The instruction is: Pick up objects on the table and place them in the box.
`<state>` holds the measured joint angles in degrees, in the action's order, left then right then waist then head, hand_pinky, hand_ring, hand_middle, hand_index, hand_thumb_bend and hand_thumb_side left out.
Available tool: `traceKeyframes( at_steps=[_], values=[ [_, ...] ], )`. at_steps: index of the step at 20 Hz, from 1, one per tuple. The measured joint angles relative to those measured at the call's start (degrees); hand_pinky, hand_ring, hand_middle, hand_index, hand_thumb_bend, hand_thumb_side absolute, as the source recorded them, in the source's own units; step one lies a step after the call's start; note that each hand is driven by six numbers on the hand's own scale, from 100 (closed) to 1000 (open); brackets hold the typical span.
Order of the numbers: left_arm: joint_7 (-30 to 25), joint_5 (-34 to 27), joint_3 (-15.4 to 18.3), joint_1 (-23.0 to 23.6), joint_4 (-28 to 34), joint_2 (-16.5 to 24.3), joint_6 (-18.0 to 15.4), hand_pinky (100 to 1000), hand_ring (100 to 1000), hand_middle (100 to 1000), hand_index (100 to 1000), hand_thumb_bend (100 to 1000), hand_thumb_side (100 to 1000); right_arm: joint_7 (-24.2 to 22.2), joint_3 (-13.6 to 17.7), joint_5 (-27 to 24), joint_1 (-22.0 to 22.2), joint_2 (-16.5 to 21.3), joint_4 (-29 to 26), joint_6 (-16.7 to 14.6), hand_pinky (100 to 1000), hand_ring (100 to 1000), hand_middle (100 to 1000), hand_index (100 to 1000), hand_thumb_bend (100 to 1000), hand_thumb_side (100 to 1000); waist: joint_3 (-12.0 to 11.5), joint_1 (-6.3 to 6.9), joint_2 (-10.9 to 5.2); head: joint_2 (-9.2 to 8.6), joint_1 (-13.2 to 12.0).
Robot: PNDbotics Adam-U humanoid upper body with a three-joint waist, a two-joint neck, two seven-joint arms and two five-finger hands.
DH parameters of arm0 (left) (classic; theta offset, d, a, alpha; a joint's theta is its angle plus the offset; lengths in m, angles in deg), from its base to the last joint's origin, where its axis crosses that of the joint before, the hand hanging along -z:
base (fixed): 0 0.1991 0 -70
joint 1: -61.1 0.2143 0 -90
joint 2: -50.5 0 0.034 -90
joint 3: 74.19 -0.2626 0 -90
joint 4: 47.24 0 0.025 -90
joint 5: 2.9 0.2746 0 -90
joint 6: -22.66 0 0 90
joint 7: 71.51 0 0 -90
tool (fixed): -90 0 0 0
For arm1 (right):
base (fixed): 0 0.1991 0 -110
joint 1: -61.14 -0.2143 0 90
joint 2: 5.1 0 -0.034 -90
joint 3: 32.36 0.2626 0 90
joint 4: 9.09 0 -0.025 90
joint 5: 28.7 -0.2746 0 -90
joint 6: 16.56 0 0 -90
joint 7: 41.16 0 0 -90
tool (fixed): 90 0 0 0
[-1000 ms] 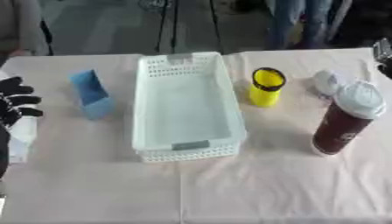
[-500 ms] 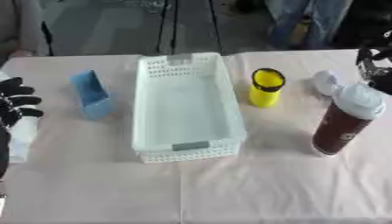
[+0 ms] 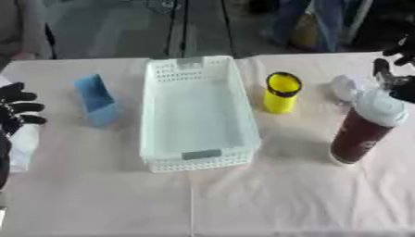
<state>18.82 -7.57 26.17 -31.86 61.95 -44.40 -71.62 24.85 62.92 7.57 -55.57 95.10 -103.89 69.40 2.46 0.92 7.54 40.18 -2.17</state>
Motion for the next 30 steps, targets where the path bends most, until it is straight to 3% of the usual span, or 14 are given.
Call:
traceKeyframes(
  at_steps=[7,8,15,24,30],
  values=[
    [-0.04,0.0,-0.01,0.03,-0.01,0.01,-0.01,581,643,644,800,240,965,-5.77,-0.29,-0.07,-0.04,1.04,1.28,-1.11,866,918,913,964,205,705,-0.01,-0.02,-0.09,0.0,0.19],
    [-0.05,0.0,-0.01,0.04,-0.01,0.01,-0.01,581,643,645,800,240,965,-6.7,-0.4,-0.07,-0.04,1.11,1.44,-1.22,878,935,923,970,265,731,-0.02,-0.02,-0.09,0.0,0.2],
    [-0.3,0.0,-0.02,0.05,-0.01,0.01,0.01,582,642,645,801,240,966,-14.1,-1.1,-0.93,-0.07,2.39,3.68,-1.26,866,931,916,969,375,785,-0.05,-0.17,-0.09,0.01,0.42],
    [-0.49,0.0,-0.05,0.05,-0.01,0.02,0.03,583,641,645,801,240,966,-16.56,-1.65,-0.88,-0.1,3.51,5.4,-0.64,879,937,922,968,405,784,-0.15,-0.22,-0.09,0.01,0.58],
    [-0.51,0.0,-0.3,0.06,-0.01,0.02,0.02,584,640,646,802,240,966,-16.29,-2.19,2.02,-0.57,4.16,6.47,-1.42,904,949,930,962,442,771,-0.3,-0.3,-0.09,0.02,0.79]
  ],
)
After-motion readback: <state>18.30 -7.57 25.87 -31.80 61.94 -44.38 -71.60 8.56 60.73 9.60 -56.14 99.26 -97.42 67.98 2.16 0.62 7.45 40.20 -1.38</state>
